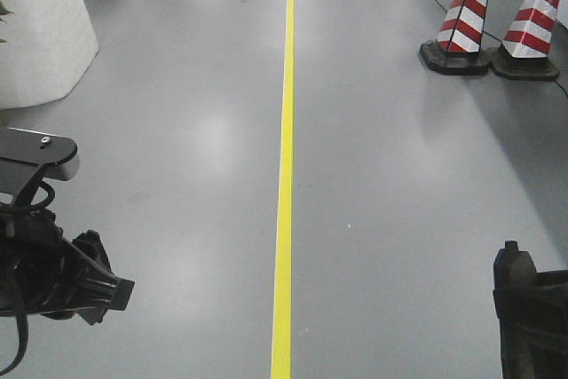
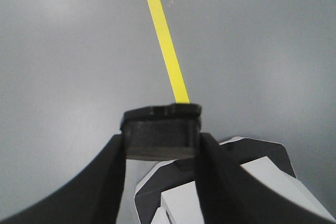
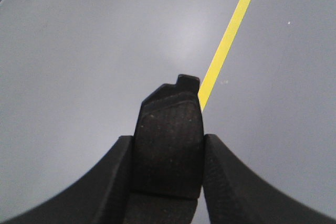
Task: Move and align brake pads A on conveyor
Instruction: 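Drive the base along the yellow floor line toward the cones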
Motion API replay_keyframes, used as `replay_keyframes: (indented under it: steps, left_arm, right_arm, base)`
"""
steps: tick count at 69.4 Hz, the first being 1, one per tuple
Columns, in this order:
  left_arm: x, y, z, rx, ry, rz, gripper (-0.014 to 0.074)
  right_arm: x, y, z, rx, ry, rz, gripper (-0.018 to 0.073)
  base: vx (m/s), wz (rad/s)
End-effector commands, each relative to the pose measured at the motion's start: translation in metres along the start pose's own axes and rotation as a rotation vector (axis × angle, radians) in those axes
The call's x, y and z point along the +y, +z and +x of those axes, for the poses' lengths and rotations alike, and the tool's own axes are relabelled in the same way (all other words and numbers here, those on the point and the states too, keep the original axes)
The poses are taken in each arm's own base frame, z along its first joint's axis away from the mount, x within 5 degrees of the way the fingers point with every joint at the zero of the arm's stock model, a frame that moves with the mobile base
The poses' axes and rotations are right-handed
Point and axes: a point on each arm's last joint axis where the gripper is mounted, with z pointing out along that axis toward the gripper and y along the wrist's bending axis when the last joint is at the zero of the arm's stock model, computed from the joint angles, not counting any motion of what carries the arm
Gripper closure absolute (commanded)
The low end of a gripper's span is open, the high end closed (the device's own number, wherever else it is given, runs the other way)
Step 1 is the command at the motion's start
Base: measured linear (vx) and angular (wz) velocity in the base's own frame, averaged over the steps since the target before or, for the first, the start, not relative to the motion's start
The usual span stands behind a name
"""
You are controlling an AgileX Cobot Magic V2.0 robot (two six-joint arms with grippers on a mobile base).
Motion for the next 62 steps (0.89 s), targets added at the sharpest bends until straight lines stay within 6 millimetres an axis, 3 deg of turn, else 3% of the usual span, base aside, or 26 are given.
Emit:
replay_keyframes:
  steps: [1,62]
  left_arm:
    - [-0.0018,-0.0121,-0.0080,-0.092,0.002,0.026,0.0603]
    - [-0.0017,-0.0121,-0.0079,-0.091,0.002,0.026,0.0603]
  right_arm:
    - [0.0020,-0.0073,-0.0116,-0.097,-0.008,-0.013,0.0569]
    - [0.0020,-0.0073,-0.0115,-0.096,-0.008,-0.013,0.0569]
  base:
    - [0.59,-0.01]
    - [0.61,0.00]
